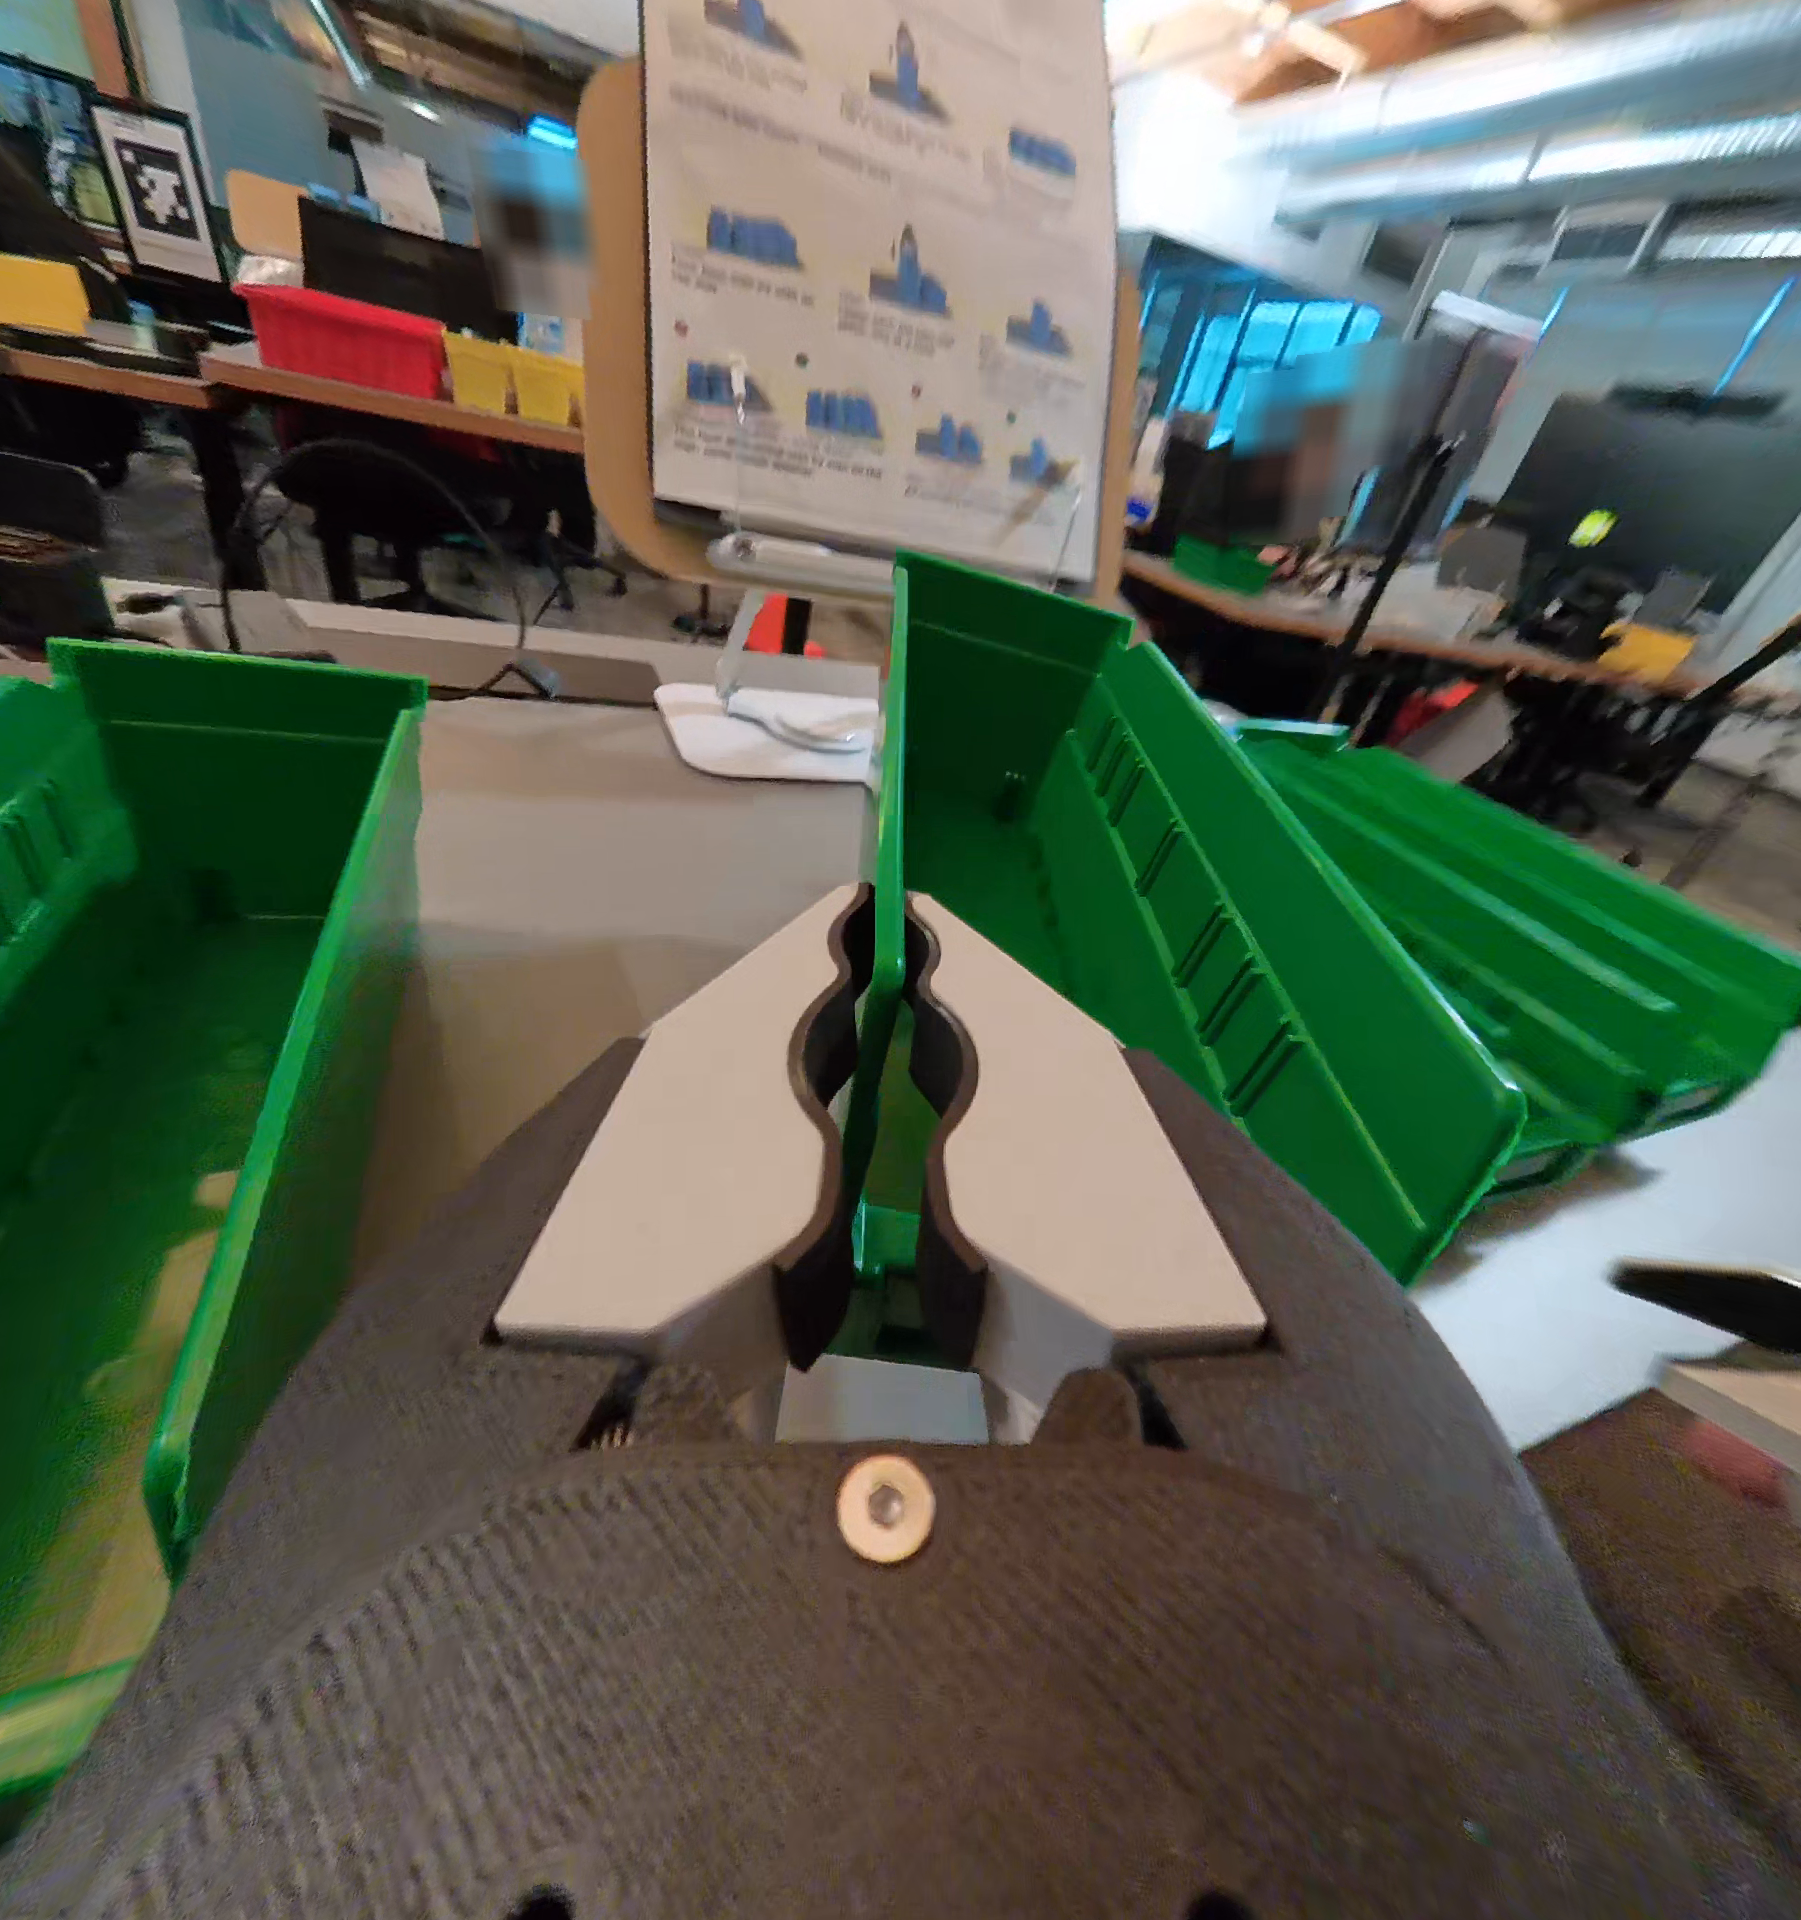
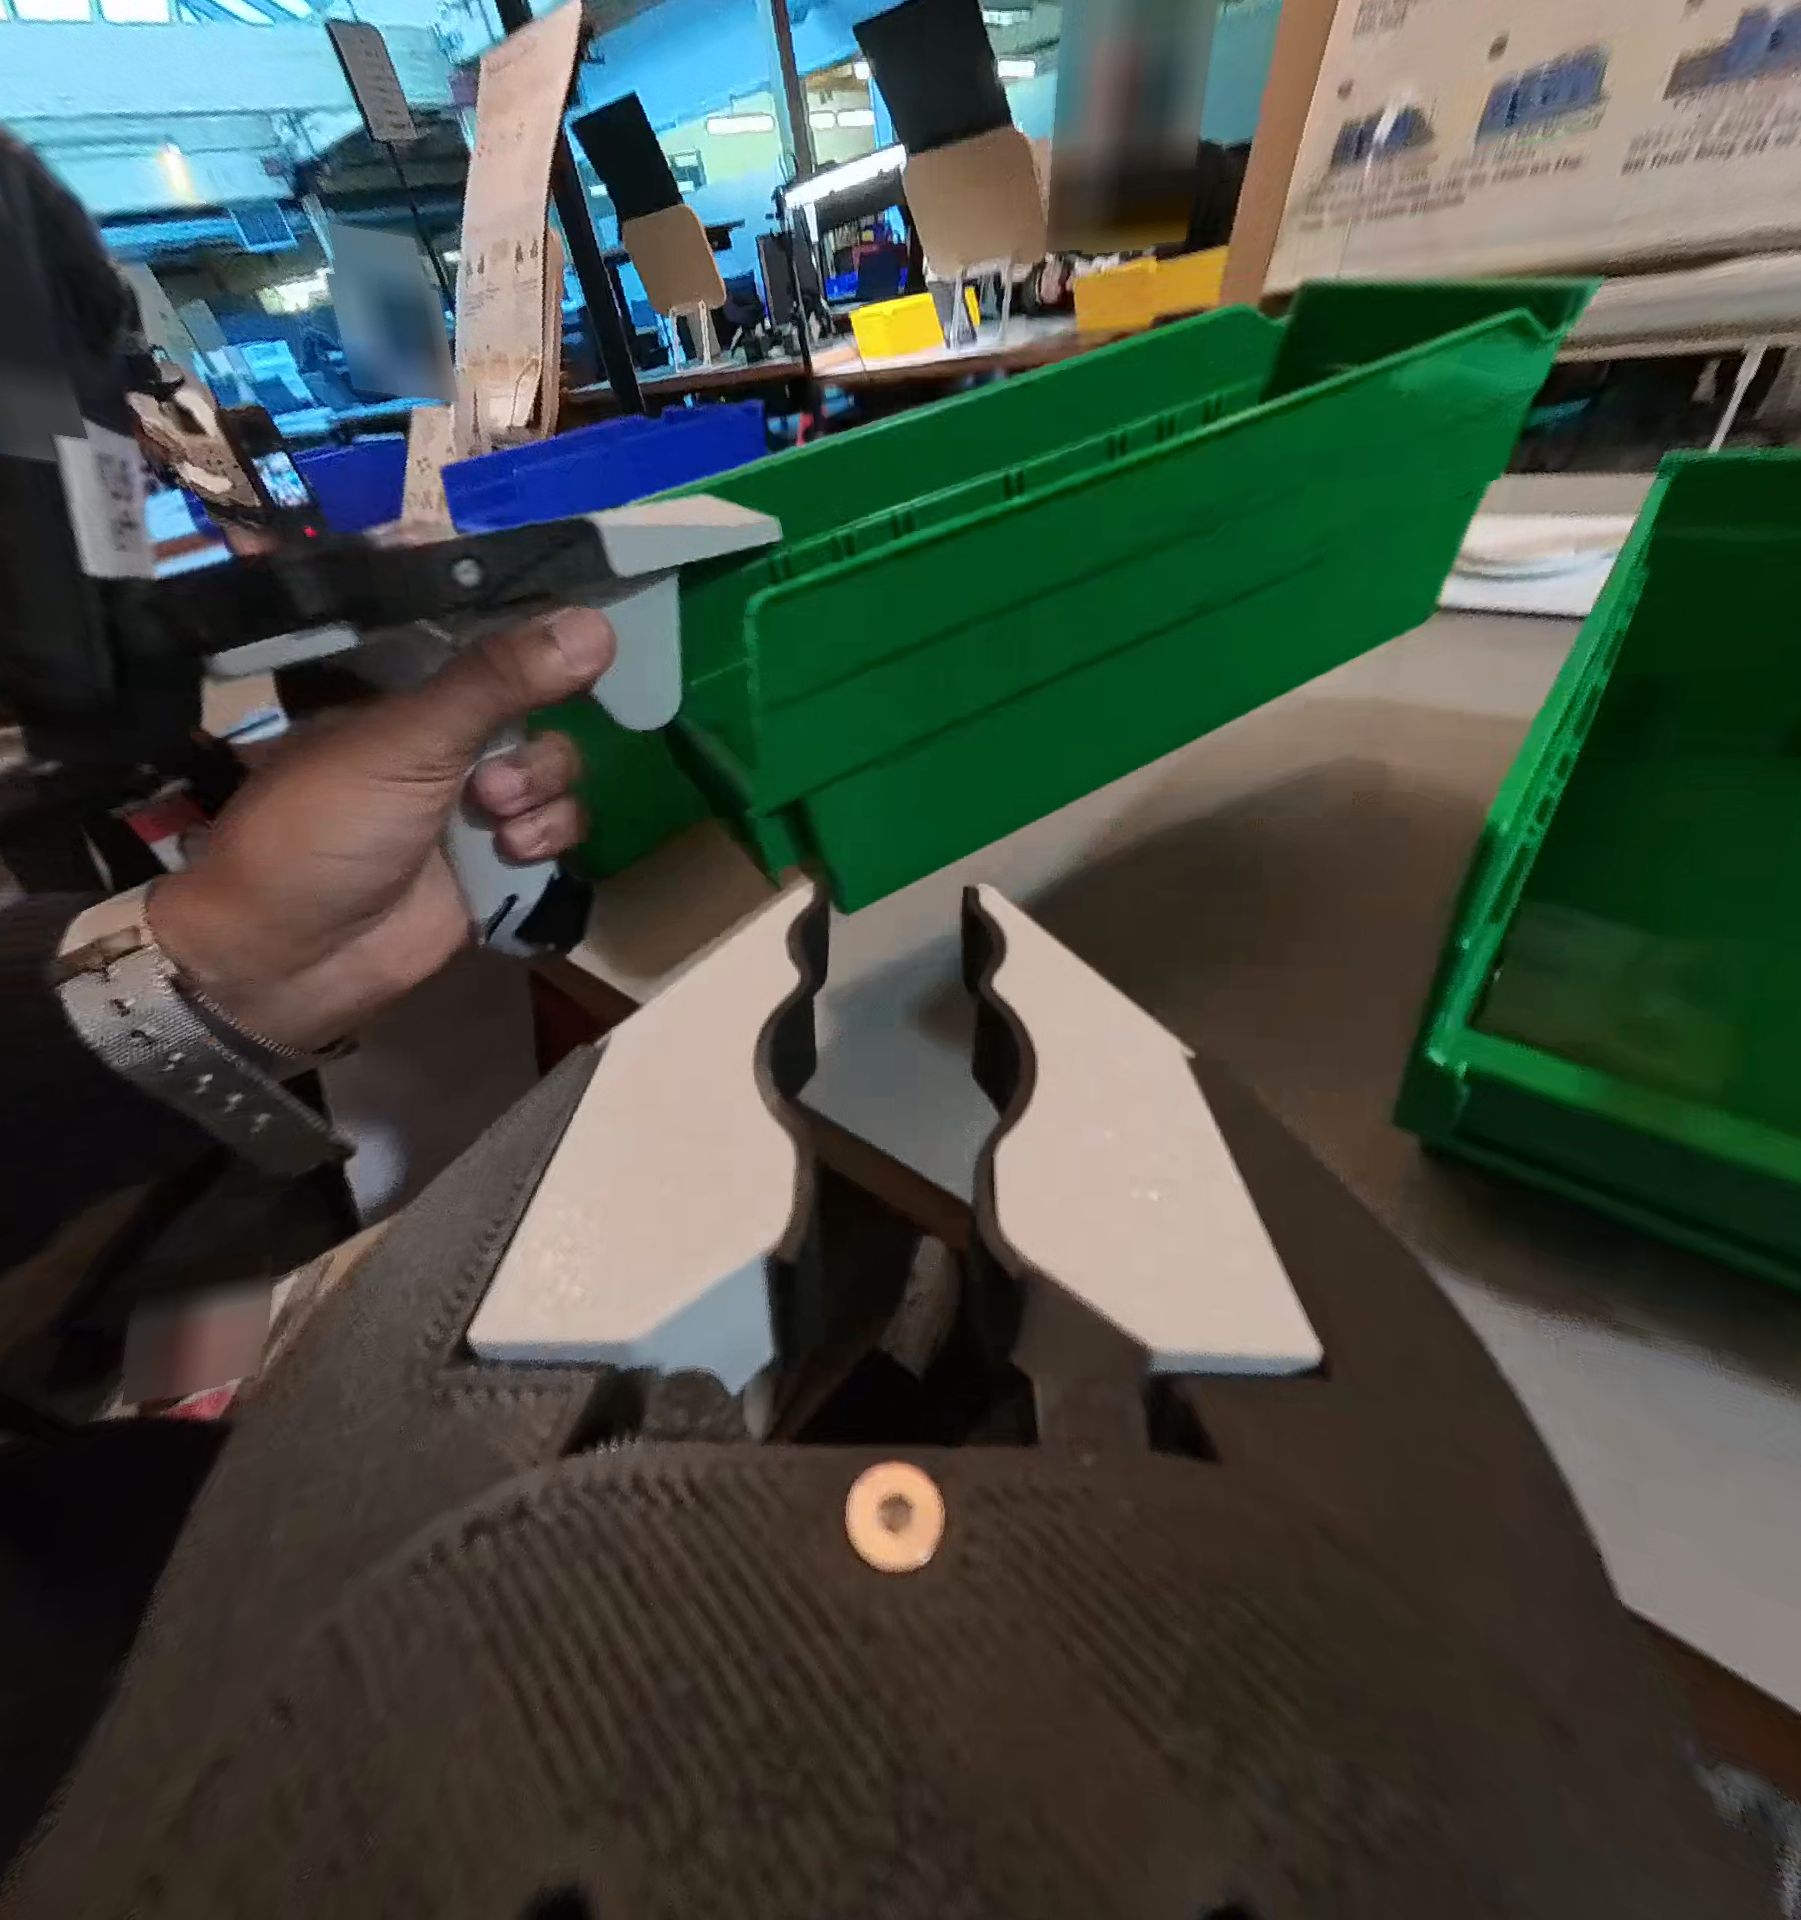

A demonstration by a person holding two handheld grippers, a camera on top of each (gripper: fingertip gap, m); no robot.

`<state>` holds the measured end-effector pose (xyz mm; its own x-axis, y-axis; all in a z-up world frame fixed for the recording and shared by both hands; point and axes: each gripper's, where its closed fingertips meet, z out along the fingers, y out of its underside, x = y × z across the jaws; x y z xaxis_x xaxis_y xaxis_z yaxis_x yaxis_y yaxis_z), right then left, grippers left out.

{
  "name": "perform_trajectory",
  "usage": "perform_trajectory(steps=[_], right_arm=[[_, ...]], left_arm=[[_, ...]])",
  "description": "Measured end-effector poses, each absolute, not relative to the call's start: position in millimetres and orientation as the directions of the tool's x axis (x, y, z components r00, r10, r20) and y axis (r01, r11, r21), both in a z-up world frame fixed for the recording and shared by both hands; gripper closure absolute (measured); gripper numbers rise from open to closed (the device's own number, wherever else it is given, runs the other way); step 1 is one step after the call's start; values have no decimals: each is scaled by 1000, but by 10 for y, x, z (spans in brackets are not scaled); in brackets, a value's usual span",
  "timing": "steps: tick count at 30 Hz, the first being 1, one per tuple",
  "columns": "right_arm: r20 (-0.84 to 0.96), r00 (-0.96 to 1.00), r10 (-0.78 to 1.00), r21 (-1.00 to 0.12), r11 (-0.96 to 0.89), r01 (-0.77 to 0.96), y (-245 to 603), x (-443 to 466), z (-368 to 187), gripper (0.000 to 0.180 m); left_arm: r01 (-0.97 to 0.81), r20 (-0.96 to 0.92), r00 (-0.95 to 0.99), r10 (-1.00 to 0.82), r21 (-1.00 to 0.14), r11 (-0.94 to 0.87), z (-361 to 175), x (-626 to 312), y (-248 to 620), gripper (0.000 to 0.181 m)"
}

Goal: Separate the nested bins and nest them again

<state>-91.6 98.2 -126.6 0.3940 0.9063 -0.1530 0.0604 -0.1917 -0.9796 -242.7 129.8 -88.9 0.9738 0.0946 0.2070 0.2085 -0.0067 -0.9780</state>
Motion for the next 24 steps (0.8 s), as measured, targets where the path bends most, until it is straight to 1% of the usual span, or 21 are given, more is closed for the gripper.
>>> perform_trajectory(steps=[1, 5, 10, 13, 16, 18, 21, 24], right_arm=[[-152, 401, 903, -977, -200, 78, 981, -896, -1318, 155], [-146, 442, 885, -971, -214, 107, 1002, -786, -1407, 155], [-179, 462, 869, -964, -248, 94, 1029, -711, -1437, 154], [-186, 457, 870, -962, -257, 97, 1022, -718, -1451, 154], [-172, 454, 874, -963, -245, 108, 1011, -729, -1454, 154], [-165, 450, 878, -965, -239, 112, 1002, -740, -1448, 154], [-162, 445, 881, -965, -236, 115, 1007, -757, -1446, 153], [-169, 438, 883, -964, -240, 113, 1012, -769, -1445, 153]], left_arm=[[190, 186, 975, 120, -981, -24, -952, -2467, 1351, 181], [218, 205, 951, 231, -975, -35, -1174, -2634, 1512, 181], [293, 277, 928, 249, -956, -30, -1309, -2567, 1645, 178], [298, 289, 940, 180, -954, -25, -1312, -2356, 1685, 174], [279, 276, 951, 140, -960, -3, -1288, -2212, 1651, 155], [278, 275, 956, 104, -960, -22, -1324, -2122, 1643, 145], [274, 271, 959, 89, -961, -34, -1343, -2107, 1604, 144], [283, 279, 956, 89, -959, -32, -1302, -2174, 1542, 137]])
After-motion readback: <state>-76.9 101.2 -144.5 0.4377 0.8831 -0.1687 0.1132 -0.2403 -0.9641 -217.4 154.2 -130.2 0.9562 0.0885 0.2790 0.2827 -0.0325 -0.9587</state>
